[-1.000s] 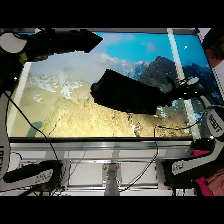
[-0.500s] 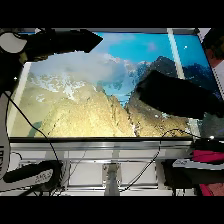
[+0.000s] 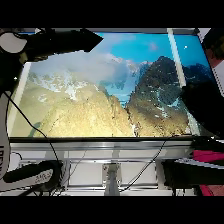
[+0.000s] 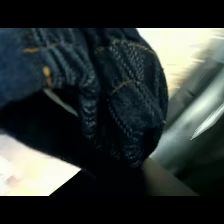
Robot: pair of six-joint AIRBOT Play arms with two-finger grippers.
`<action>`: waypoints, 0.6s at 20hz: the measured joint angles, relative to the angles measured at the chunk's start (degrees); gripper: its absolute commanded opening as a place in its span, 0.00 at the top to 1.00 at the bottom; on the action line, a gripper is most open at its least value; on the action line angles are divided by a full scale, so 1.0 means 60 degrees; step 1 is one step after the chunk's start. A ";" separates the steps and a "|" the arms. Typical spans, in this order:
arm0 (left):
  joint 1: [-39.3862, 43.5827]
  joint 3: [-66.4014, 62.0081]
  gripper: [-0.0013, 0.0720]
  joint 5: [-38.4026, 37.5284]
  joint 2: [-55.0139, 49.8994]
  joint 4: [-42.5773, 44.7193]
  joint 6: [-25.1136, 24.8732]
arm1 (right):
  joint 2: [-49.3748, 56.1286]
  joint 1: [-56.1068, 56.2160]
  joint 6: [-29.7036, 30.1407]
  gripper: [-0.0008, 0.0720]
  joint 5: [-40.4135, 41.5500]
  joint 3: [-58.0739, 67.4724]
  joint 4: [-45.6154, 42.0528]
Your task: Fold the clothes and pants, and hang the long-sleeved shirts on hangers.
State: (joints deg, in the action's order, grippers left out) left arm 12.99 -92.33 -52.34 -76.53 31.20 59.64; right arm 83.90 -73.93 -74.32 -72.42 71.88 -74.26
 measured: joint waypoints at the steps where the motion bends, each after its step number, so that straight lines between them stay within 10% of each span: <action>1: 0.0000 0.0000 0.32 -0.0004 0.0000 0.0000 0.0033 | 0.0022 -0.0073 -0.0255 0.96 0.0073 0.0004 -0.0295; 2: 0.0000 0.0000 0.32 -0.0004 0.0000 0.0000 0.0033 | 0.0055 -0.0117 -0.0481 0.92 0.0098 0.0004 -0.0521; 5: 0.0000 0.0000 0.32 -0.0004 0.0000 0.0000 0.0058 | 0.0098 -0.0189 -0.1217 0.14 0.0244 0.0062 -0.0856; 6: 0.0000 0.0000 0.32 -0.0004 0.0000 0.0000 0.0062 | 0.0106 -0.0200 -0.1472 0.14 0.0240 0.0153 -0.0918; 10: 0.0000 0.0000 0.32 -0.0004 0.0000 0.0004 0.0062 | 0.0026 -0.0226 -0.2273 0.21 0.0262 0.1078 -0.0674; 12: 0.0000 0.0000 0.34 -0.0004 0.0000 0.0004 0.0066 | -0.0033 -0.0171 -0.2361 0.89 0.0248 0.1606 0.0430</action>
State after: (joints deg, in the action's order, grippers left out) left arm 12.99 -92.33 -52.36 -76.53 31.22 60.03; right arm 83.70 -74.96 -88.49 -70.94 81.52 -71.68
